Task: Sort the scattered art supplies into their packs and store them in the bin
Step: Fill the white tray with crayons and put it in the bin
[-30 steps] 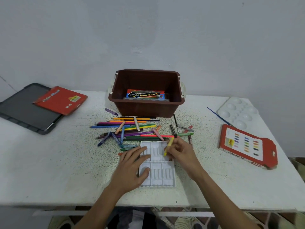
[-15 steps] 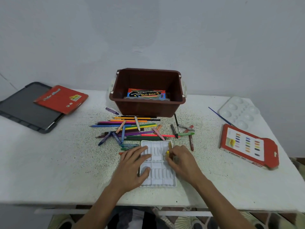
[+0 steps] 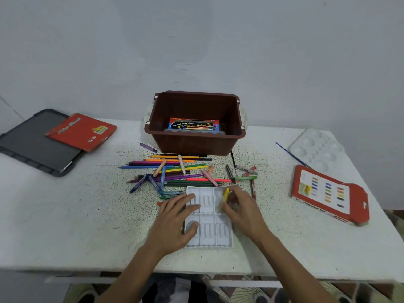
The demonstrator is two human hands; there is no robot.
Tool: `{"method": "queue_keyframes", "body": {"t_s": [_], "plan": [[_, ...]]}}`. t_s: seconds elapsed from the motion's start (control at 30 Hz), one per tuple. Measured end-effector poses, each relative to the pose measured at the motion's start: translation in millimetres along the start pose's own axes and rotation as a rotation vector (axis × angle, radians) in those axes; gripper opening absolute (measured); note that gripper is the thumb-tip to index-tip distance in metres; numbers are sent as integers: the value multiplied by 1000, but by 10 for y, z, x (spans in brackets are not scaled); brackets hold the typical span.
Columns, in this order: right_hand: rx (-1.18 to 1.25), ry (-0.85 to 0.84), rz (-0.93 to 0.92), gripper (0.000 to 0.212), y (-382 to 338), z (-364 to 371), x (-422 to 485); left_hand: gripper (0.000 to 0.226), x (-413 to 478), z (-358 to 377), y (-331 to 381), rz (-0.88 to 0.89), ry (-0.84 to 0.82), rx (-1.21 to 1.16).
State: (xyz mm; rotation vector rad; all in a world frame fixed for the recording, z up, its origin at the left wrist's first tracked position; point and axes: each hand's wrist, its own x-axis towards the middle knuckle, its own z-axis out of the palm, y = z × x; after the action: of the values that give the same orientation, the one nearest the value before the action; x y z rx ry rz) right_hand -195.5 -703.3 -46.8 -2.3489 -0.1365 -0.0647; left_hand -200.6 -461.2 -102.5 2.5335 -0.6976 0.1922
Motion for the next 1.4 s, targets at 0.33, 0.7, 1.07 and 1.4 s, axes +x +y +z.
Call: {"method": "queue_keyframes", "body": {"t_s": [0.33,0.7,1.07,1.4], "plan": [[-78,-53,2,33,-66,18,118,41,5,0,-1,3,5,-4],[-203,43,-107,20,56,119,82,40,12,-1,-3,2,3,-9],[-187,77,-130,18,157,100,64,40,14,-2,-7,10,5,-10],[-349,203,152,35,220,-212,397,40,9,4,-11,21,23,-9]]}}
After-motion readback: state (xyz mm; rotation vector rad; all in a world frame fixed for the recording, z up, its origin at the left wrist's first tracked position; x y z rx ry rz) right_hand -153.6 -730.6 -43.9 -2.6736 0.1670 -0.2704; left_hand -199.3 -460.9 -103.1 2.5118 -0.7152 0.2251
